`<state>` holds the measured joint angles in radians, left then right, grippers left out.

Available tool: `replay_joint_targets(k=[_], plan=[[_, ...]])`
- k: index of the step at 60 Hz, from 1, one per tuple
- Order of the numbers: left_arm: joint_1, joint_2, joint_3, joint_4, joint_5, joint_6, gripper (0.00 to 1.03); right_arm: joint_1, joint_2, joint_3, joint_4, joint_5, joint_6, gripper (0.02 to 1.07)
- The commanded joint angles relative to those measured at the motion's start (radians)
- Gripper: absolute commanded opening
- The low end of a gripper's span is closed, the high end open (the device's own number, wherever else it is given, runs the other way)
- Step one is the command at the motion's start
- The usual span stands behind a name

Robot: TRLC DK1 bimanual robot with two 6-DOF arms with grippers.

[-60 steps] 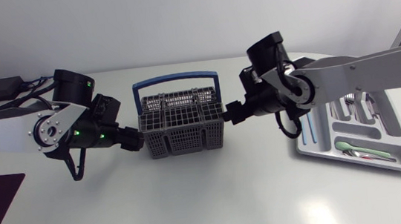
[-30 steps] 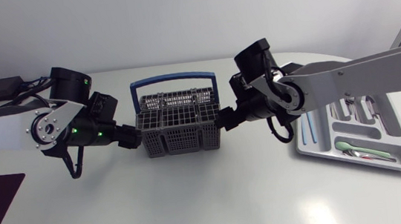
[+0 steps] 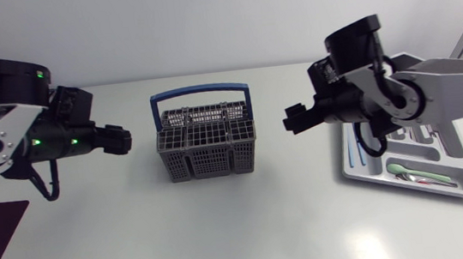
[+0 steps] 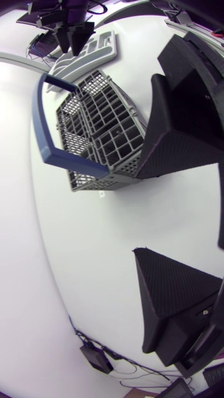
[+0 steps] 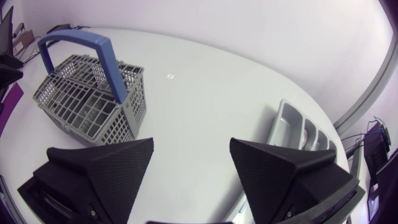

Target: Unload the cutlery basket into the drawer organizer.

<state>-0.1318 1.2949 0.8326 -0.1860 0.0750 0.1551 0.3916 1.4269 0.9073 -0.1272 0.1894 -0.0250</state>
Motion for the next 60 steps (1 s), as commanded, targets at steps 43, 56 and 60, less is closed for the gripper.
replay_joint_targets(k=[43, 56, 60], plan=[[0.041, -0.514, -0.141, -0.055, -0.018, -0.057, 0.98, -0.125, -0.605, -0.300, 0.049, 0.030, -0.167, 1.02], [0.046, -0.606, -0.174, -0.064, -0.023, -0.058, 0.98, -0.149, -0.694, -0.358, 0.061, 0.030, -0.193, 1.02], [0.052, -0.634, -0.185, -0.064, -0.023, -0.058, 0.98, -0.154, -0.717, -0.370, 0.061, 0.030, -0.201, 1.02]])
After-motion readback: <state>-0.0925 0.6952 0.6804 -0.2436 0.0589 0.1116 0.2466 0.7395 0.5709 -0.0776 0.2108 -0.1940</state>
